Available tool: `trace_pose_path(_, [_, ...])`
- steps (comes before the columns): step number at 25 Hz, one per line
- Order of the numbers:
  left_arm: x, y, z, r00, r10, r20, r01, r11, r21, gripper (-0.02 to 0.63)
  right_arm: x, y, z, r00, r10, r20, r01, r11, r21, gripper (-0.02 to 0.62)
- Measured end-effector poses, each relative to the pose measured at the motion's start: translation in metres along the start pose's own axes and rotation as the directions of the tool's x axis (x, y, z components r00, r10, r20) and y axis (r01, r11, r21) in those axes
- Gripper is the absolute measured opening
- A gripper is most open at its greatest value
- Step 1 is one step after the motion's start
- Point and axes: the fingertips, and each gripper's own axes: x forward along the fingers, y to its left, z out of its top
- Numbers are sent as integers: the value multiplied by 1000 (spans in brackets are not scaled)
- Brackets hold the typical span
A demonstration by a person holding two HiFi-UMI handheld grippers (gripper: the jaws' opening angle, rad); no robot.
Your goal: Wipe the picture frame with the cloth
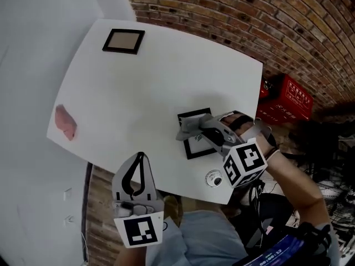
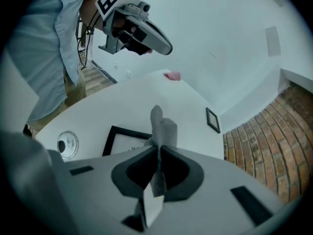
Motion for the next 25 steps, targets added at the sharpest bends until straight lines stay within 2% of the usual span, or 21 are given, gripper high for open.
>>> trace_pose_path(7, [22, 2, -23, 998, 10, -60, -10, 1000, -13, 9, 35, -2, -18, 999, 39, 10, -40, 999, 15, 25])
trace_pose_path(14, [35, 4, -48, 994, 5, -109, -8, 1000, -25, 9, 57, -7, -28, 999, 44, 14, -45, 999, 30, 25])
trace_pose_path(25, [36, 3, -51, 993, 10, -119, -13, 1000, -26, 9, 63, -17, -33, 1000, 18, 6, -18, 1000, 16, 25])
